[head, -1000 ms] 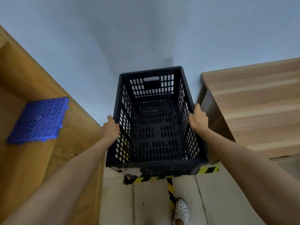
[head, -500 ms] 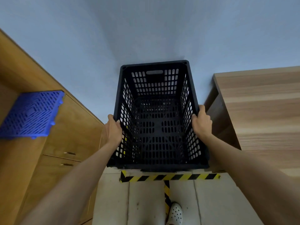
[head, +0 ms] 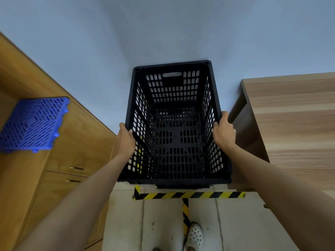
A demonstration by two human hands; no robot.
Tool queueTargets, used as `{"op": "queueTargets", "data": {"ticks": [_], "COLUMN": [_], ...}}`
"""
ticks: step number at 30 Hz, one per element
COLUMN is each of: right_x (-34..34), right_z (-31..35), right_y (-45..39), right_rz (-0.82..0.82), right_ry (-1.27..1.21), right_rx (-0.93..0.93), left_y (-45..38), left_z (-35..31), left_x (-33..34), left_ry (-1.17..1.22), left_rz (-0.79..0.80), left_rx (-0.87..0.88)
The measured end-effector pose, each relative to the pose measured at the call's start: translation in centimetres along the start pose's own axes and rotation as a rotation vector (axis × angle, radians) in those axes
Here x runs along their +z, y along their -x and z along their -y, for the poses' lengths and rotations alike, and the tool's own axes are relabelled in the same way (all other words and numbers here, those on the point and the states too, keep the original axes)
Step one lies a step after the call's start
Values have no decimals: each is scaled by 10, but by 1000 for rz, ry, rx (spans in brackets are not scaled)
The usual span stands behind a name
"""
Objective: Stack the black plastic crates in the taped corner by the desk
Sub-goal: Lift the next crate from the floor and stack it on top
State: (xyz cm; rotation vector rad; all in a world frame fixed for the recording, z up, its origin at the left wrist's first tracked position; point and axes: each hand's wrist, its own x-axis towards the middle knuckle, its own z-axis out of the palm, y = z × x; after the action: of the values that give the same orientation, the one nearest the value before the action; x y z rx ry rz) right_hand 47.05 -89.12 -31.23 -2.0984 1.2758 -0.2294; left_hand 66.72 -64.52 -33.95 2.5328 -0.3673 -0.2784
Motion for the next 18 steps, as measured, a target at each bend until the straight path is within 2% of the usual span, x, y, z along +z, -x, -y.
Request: {"op": "queueTargets", "data": {"ticks": [9,18], "right_x": [-11,-12], "right_z": [5,1], "right_y": [13,27], "right_rz": [117,120], "right_ry": [-60,-112], "right_rx": [64,119], "left_y": [7,6], "left_z": [-10,-13], "left_x": [-16,-23], "left_ry": [-37,-69], "left_rz": [96,122], "left_rx": [-37,-23]}}
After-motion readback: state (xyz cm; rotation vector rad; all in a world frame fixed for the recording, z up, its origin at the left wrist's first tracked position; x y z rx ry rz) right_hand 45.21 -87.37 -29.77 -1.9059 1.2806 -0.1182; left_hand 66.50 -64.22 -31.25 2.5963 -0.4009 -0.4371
